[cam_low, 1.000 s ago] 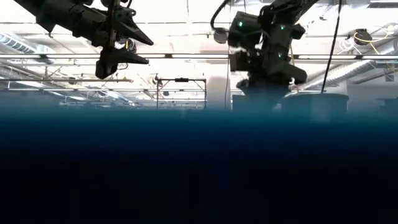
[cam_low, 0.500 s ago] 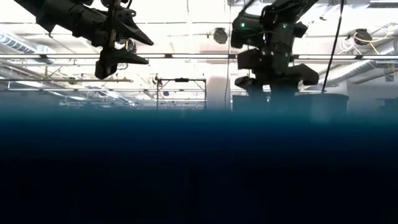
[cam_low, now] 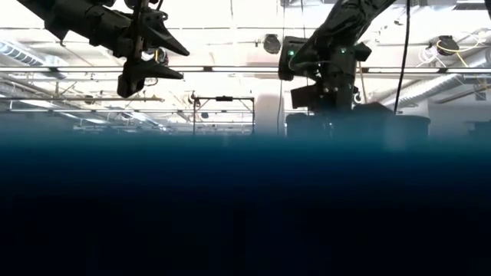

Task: Pick & Place Toys
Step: Put the red game piece into the right gray bin

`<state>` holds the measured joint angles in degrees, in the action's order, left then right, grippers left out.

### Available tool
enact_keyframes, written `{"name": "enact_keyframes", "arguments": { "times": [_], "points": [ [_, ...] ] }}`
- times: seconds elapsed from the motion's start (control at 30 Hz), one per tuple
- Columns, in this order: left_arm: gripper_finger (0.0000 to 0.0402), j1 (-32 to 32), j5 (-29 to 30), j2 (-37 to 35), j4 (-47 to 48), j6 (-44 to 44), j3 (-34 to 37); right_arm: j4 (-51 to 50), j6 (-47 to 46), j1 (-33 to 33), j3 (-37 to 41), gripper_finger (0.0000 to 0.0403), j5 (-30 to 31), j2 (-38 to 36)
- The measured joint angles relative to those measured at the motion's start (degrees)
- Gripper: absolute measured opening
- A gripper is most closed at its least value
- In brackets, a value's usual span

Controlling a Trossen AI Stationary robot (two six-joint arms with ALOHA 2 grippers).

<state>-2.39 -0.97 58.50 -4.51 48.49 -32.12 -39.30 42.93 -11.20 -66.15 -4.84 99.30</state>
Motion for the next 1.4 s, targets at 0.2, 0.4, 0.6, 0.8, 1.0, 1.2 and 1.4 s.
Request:
{"name": "enact_keyframes", "arguments": {
  "times": [0.2,0.4,0.6,0.8,1.0,1.2,1.4],
  "points": [
    [0.0189,-0.17,0.02,0.02,0.05,-0.14,0.00,0.04,0.51,0.02,0.00,0.0196,1.99,2.95],
    [0.0189,-0.17,0.02,0.00,0.04,-0.20,0.00,0.31,0.24,0.02,0.00,0.0194,3.49,3.72],
    [0.0189,-0.17,0.02,0.01,0.05,-0.26,0.00,0.87,0.22,0.02,-0.01,0.0154,3.43,3.71],
    [0.0189,-0.17,0.03,0.01,0.04,-0.37,0.00,2.01,-1.36,0.02,-0.13,0.0114,3.43,3.54],
    [0.0189,-0.22,0.09,0.01,0.06,-0.35,0.00,2.48,-1.72,0.02,-0.04,0.0090,3.90,3.37],
    [0.0189,-0.22,0.09,0.00,0.07,-0.35,0.00,2.29,-1.74,0.02,0.02,0.0041,7.35,2.52],
    [0.0189,-0.22,0.10,0.00,0.06,-0.34,0.00,2.90,-1.72,0.04,0.04,0.0011,8.13,0.33]
  ]
}}
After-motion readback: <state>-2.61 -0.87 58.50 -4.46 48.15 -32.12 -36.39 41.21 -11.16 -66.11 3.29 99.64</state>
